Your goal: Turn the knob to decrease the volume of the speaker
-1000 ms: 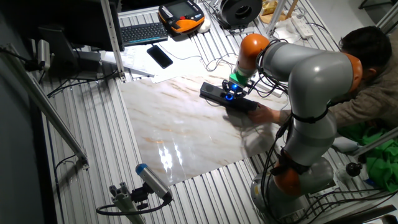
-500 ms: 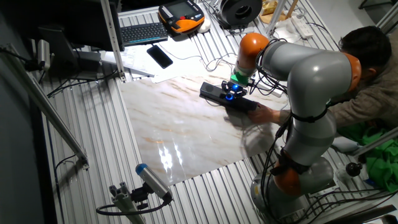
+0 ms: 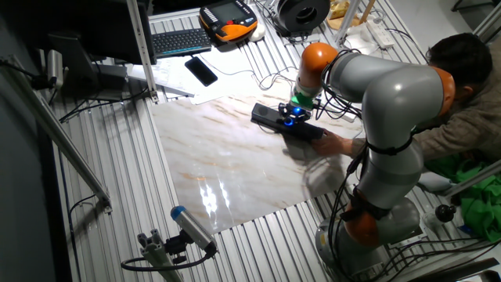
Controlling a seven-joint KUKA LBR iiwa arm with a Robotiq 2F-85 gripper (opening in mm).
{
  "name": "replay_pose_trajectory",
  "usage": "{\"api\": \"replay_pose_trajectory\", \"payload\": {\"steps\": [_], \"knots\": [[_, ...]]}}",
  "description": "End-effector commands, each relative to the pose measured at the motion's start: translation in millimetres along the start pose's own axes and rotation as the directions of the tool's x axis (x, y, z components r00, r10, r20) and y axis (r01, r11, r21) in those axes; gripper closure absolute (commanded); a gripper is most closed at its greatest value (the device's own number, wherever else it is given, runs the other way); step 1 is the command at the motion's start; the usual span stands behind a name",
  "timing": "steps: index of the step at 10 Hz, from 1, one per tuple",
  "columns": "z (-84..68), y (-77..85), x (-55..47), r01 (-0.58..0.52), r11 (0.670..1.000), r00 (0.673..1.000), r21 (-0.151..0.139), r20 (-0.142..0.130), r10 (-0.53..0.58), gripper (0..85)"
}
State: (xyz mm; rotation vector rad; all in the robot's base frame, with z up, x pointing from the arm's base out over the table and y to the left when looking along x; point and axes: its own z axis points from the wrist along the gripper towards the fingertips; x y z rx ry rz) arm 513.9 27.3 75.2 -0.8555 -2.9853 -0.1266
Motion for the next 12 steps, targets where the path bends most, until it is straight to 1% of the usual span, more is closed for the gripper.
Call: {"api": "replay_pose_trajectory", "payload": {"steps": [1,2,5,7,12], "knots": [[-0.8,0.0,-0.4,0.032,0.999,0.999,0.007,0.003,-0.032,85.0],[-0.8,0.0,-0.5,0.061,0.998,0.998,0.013,0.006,-0.061,85.0],[-1.2,-0.3,-0.7,0.120,0.993,0.993,0.013,0.002,-0.120,85.0],[-1.5,-0.3,-0.6,0.162,0.987,0.987,0.020,0.004,-0.163,85.0],[-2.3,-0.5,-0.6,0.267,0.963,0.964,0.026,-0.002,-0.267,85.0]]}}
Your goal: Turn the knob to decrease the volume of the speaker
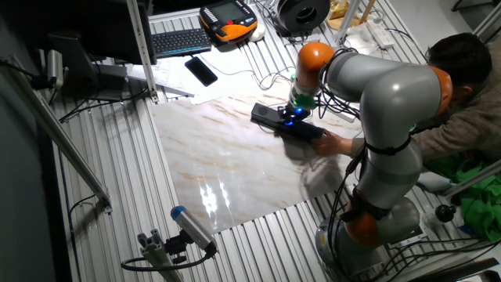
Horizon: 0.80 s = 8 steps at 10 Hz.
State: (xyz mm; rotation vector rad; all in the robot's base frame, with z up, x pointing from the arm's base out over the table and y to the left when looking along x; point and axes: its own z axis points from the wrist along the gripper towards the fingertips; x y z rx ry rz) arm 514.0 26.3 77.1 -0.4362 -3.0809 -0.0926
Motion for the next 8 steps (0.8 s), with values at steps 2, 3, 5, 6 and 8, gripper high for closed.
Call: {"api": "replay_pose_trajectory", "payload": {"steps": [2,3,5,6,8], "knots": [[-0.5,0.0,-0.1,0.032,0.999,0.999,0.003,0.006,-0.033,85.0],[-0.4,0.0,-0.1,0.055,0.998,0.998,0.006,0.008,-0.055,85.0],[-0.4,-0.2,0.0,0.101,0.995,0.995,0.007,0.012,-0.101,85.0],[-0.4,-0.2,0.0,0.121,0.993,0.993,0.009,0.011,-0.121,85.0],[-0.4,-0.2,-0.1,0.172,0.985,0.985,0.015,0.007,-0.173,85.0]]}}
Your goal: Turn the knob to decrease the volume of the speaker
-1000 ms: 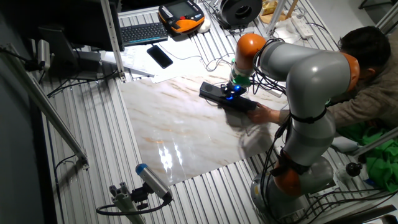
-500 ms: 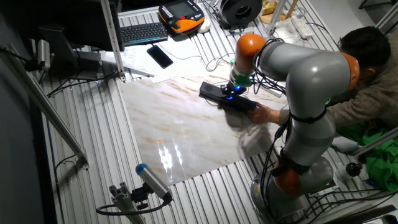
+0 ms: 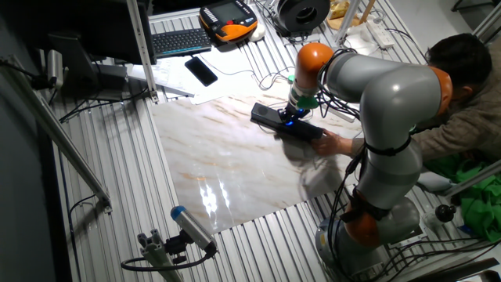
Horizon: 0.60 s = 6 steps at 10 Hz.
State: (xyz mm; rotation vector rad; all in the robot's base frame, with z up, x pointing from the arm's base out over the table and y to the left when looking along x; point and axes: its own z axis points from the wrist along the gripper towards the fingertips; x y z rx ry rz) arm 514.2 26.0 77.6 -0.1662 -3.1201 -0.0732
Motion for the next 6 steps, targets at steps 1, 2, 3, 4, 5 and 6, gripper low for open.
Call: {"api": "replay_pose_trajectory", "payload": {"steps": [1,2,3,4,5,6], "knots": [[0.0,0.1,0.1,0.015,1.000,1.000,-0.003,0.000,-0.015,85.0],[0.0,0.1,0.1,0.040,0.999,0.999,-0.003,-0.002,-0.040,85.0],[0.0,0.1,0.1,0.057,0.998,0.998,-0.007,-0.005,-0.057,85.0],[-0.1,0.2,0.1,0.087,0.996,0.996,-0.007,-0.005,-0.088,85.0],[-0.1,0.3,0.1,0.117,0.993,0.993,-0.011,-0.004,-0.117,85.0],[-0.2,0.4,0.0,0.135,0.991,0.991,-0.011,-0.004,-0.135,85.0]]}}
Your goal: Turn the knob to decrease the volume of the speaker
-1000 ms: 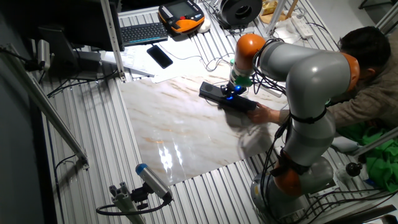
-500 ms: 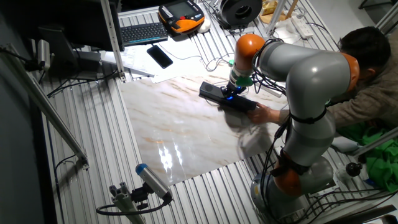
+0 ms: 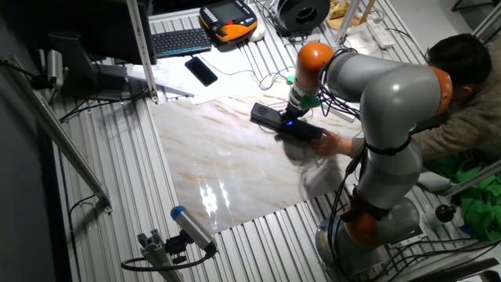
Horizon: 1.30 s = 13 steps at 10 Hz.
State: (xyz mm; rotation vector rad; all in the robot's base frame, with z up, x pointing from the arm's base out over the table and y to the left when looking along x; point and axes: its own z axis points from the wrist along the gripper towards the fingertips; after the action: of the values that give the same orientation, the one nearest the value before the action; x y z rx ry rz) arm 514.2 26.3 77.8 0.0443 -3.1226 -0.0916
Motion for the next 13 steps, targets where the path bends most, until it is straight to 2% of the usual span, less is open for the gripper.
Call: {"api": "replay_pose_trajectory", "payload": {"steps": [1,7,11,13], "knots": [[0.0,0.1,-0.1,0.019,1.000,1.000,-0.001,0.002,-0.019,85.0],[-2.3,0.8,-1.4,0.088,0.996,0.996,0.001,-0.005,-0.088,85.0],[-15.6,-0.9,-7.5,0.101,0.995,0.995,0.012,-0.026,-0.101,85.0],[-21.3,-1.5,-9.6,0.103,0.995,0.994,0.021,-0.027,-0.102,85.0]]}}
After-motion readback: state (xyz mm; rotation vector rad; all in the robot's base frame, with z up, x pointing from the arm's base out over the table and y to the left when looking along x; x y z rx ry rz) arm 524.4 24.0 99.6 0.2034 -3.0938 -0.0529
